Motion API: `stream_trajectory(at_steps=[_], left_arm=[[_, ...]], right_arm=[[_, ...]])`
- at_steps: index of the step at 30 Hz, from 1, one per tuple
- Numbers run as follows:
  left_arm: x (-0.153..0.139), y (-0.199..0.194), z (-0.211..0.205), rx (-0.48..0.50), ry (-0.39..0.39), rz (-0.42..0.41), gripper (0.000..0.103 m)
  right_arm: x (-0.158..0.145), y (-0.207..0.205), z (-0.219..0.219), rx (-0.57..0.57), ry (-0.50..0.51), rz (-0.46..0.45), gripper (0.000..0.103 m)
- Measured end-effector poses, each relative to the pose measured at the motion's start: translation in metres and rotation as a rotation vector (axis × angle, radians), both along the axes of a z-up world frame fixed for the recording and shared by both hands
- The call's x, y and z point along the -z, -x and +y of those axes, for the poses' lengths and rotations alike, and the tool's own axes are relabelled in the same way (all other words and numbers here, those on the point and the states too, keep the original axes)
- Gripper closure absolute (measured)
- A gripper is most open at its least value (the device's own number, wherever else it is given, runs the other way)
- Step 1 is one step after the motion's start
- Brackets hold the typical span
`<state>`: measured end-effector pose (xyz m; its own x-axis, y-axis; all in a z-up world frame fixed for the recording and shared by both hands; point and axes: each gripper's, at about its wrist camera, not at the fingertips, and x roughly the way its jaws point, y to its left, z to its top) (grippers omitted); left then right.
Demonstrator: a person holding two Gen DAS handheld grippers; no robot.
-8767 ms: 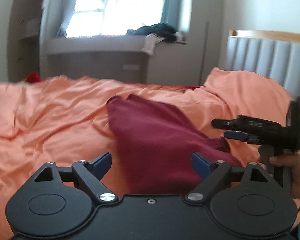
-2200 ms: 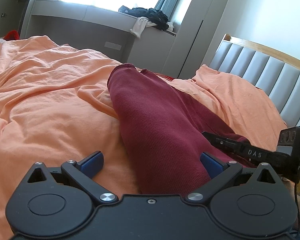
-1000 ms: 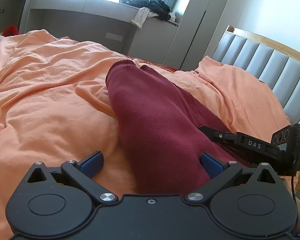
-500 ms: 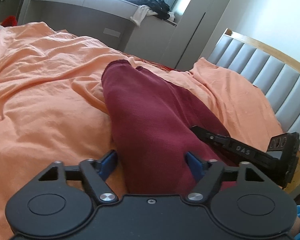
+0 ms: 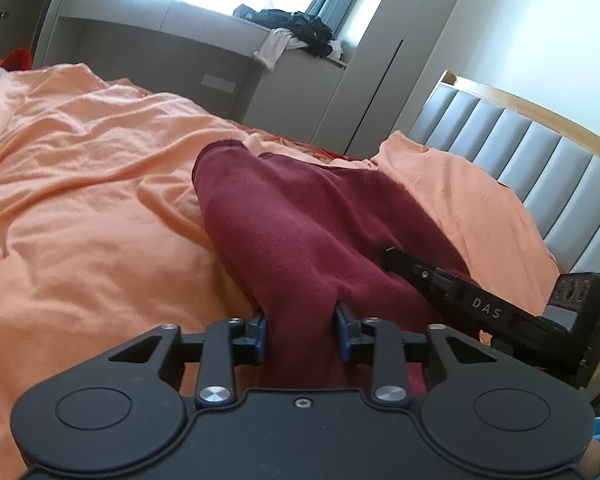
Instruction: Fold small clothes
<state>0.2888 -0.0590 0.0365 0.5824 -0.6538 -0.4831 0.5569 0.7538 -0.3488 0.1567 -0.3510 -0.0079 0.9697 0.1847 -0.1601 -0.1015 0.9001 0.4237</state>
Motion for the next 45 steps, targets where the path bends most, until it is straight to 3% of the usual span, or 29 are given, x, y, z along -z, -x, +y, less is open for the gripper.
stream_trajectory(at_steps=[4,14,20,26,30,32,36,40,45], left_arm=[[-0.015,-0.004,0.01,-0.01,0.002,-0.043,0.074],[-0.048,-0.017,0.051,-0.117,-0.014,-0.163,0.074],[-0.03,-0.037,0.062,-0.186,-0.044,-0.136,0.069],[-0.016,-0.042,0.06,-0.209,-0.058,-0.115,0.059],[-0.017,-0.033,0.058,-0.25,-0.109,-0.152,0.042],[-0.019,-0.027,0.06,-0.266,-0.108,-0.152,0.035],[-0.02,-0.014,0.068,-0.261,-0.088,-0.15,0.024],[-0.017,-0.002,0.071,-0.234,-0.089,-0.16,0.022],[-0.01,0.01,0.067,-0.228,-0.142,-0.196,0.02]], right_arm=[[-0.017,0.001,0.013,0.008,0.04,-0.05,0.081],[-0.045,-0.04,0.045,-0.033,0.011,-0.104,0.081],[-0.045,-0.079,0.058,-0.052,0.026,-0.037,0.08],[-0.023,-0.099,0.06,-0.026,0.076,0.069,0.073],[-0.02,-0.092,0.059,-0.017,0.075,0.079,0.055],[-0.02,-0.086,0.061,-0.023,0.086,0.083,0.05],[-0.022,-0.072,0.062,-0.015,0.11,0.083,0.028],[-0.026,-0.054,0.064,-0.033,0.126,0.077,0.007],[-0.029,-0.03,0.075,-0.054,0.214,0.042,0.0]])
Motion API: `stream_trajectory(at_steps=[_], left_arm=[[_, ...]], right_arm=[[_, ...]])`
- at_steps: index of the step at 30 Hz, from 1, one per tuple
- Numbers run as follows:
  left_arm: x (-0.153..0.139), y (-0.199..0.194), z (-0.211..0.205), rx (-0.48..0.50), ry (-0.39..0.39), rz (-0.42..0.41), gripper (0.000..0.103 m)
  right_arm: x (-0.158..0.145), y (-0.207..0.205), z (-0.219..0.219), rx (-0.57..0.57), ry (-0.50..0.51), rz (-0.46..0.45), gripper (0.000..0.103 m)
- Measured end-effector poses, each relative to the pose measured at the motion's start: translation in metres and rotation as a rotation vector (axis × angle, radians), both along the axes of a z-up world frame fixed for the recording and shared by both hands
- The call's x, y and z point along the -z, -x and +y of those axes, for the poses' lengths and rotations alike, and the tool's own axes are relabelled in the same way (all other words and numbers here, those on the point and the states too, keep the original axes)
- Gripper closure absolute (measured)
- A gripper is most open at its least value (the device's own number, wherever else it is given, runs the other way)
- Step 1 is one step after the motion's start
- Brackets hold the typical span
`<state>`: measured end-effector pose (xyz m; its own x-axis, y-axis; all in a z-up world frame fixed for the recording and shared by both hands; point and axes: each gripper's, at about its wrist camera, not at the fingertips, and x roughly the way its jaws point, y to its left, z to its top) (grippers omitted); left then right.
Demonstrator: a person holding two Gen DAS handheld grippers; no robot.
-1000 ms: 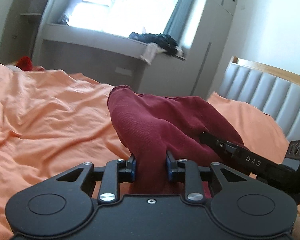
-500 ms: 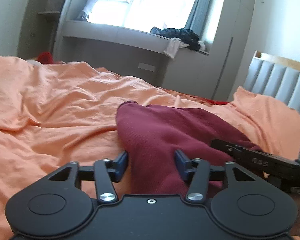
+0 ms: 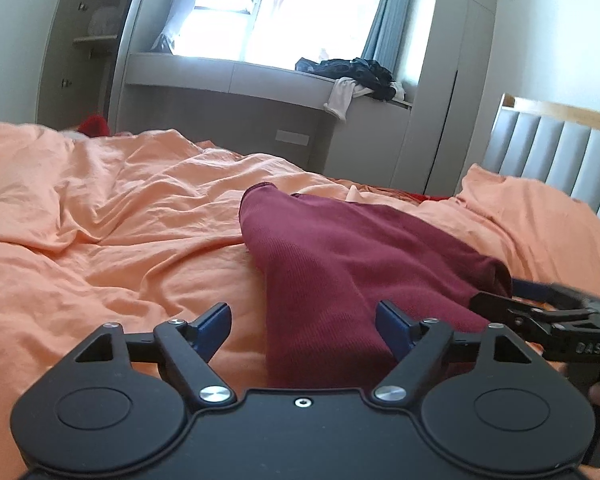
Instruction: Fold small clothes
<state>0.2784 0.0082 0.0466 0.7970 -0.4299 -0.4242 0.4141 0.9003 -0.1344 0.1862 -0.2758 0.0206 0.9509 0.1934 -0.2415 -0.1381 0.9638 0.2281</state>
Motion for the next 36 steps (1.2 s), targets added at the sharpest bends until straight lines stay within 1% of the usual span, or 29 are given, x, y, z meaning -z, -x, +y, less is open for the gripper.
stream_trajectory(at_steps=[3,5,10,13,16,19,22,27,31,36], left_arm=[[0.002,0.005,-0.001,-0.009,-0.017,-0.019,0.018],[0.002,0.009,-0.002,-0.015,-0.026,-0.029,0.017],[0.0,0.014,-0.001,-0.026,-0.042,-0.052,0.013],[-0.001,0.016,0.001,-0.033,-0.034,-0.053,0.01],[-0.001,0.018,0.004,-0.048,-0.021,-0.055,0.003],[-0.004,0.022,0.006,-0.059,-0.015,-0.063,0.001],[-0.007,0.033,0.006,-0.078,-0.012,-0.079,0.001],[-0.015,0.049,-0.007,-0.07,-0.069,-0.101,0.001],[-0.021,0.064,-0.015,-0.075,-0.106,-0.124,0.001],[-0.035,0.084,-0.013,-0.084,-0.089,-0.134,0.0]], right_arm=[[0.002,0.008,0.009,0.009,0.088,-0.011,0.0],[0.005,0.011,0.013,0.02,0.125,-0.017,0.0],[0.008,0.013,0.015,0.037,0.133,-0.014,0.0],[0.009,0.014,0.015,0.053,0.148,-0.016,0.0],[0.01,0.021,0.013,0.063,0.156,-0.022,0.0],[0.009,0.026,0.013,0.079,0.161,-0.033,0.0],[0.007,0.034,0.012,0.105,0.145,-0.044,0.0],[0.002,0.051,0.003,0.15,0.068,-0.058,0.0],[-0.005,0.066,-0.003,0.181,0.03,-0.087,0.0],[-0.01,0.092,-0.01,0.245,-0.004,-0.137,0.0]])
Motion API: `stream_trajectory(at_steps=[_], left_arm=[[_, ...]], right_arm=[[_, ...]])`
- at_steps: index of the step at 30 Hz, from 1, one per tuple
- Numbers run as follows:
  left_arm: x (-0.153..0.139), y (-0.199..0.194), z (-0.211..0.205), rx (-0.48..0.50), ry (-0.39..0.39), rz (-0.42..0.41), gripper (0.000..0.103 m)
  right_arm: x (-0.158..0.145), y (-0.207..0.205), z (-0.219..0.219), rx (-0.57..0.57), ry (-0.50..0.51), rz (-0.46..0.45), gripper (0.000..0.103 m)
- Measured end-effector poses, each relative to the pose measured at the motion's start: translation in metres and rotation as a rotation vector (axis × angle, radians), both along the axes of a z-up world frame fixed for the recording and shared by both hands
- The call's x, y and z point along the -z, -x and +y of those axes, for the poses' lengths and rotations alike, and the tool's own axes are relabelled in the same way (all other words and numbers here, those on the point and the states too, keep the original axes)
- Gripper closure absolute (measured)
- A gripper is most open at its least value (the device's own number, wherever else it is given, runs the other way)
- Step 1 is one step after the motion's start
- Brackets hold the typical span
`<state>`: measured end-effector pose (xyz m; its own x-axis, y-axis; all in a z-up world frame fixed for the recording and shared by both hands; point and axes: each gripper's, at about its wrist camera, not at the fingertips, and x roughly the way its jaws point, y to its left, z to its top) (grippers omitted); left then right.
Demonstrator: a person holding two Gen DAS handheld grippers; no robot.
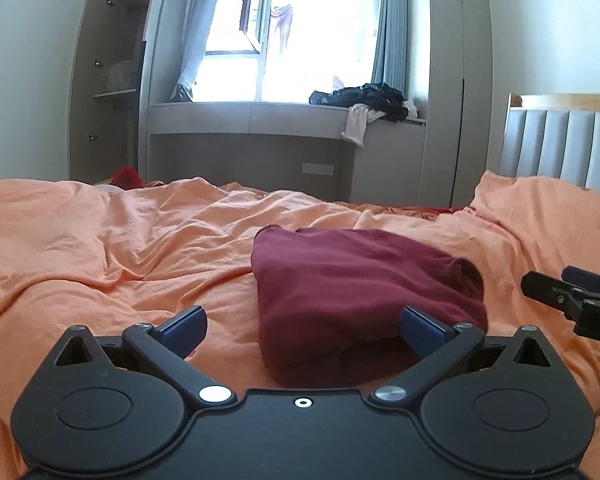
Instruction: Fold small clothes
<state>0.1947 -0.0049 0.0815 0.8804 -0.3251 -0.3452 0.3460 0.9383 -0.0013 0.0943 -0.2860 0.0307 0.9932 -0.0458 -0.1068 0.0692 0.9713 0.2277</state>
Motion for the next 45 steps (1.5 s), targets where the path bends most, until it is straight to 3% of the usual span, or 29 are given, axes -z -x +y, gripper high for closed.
stream_trajectory(at_steps=[14,26,36,42,45], left_arm=[[-0.026,0.077,0.006,-0.067,-0.021,-0.077,0.0],[-0.006,0.114,0.028,-0.097,0.003,-0.09,0.0],[0.041,0.105,0.04,-0.085,0.027,-0.048,0.0],[0.062,0.102,0.032,-0.074,-0.044,-0.046,0.0],[0.067,0.1,0.032,-0.07,-0.039,-0.026,0.0]], right_arm=[[-0.018,0.073,0.019,0.028,0.014,-0.164,0.0],[-0.002,0.113,0.046,0.049,0.062,-0.214,0.0],[0.03,0.115,0.058,0.067,0.028,-0.059,0.0],[0.041,0.109,0.057,0.089,0.007,-0.021,0.0],[0.047,0.105,0.057,0.083,0.003,0.007,0.0]])
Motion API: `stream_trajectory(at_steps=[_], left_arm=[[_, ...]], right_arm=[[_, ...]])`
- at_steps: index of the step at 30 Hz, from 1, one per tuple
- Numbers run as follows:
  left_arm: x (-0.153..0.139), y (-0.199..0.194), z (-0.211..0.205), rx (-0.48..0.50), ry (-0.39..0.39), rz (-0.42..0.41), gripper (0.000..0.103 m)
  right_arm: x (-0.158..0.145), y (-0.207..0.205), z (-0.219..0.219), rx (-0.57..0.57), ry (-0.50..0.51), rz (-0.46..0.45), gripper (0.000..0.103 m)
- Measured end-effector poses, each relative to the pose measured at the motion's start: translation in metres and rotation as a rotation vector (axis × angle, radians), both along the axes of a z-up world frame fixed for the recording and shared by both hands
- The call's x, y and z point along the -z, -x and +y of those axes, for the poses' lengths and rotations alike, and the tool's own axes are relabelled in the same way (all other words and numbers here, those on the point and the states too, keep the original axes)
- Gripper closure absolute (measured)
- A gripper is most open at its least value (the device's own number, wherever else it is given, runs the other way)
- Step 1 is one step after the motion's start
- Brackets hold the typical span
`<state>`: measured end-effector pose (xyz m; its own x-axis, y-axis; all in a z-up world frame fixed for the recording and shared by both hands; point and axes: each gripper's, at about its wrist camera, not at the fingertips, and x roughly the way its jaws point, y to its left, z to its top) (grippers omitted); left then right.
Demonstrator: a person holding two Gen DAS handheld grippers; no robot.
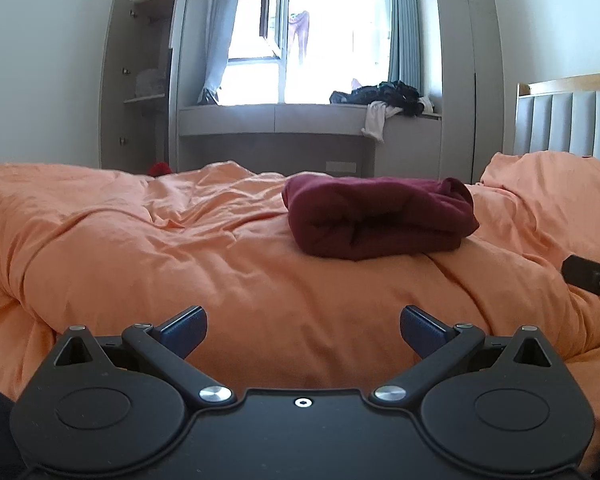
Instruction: Fold small clothes
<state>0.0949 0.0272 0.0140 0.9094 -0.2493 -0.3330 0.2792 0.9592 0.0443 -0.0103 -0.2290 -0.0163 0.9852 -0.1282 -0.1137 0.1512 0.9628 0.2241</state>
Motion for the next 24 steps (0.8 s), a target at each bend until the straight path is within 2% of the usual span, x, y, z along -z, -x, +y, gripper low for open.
stream_trajectory(at_steps=[5,24], left_arm=[[0.0019,-0.0041,0.0058,-0.01,0.04,0.029,0.0],[0.0018,-0.002,0.0107,-0.025,0.05,0.039,0.0]], right_arm=[[0.0031,-0.006,0.0042,-0.017,0.025,0.018,0.0],[0.0023,-0.0052,0.0091,-0.024,0.035,0.029,0.0]])
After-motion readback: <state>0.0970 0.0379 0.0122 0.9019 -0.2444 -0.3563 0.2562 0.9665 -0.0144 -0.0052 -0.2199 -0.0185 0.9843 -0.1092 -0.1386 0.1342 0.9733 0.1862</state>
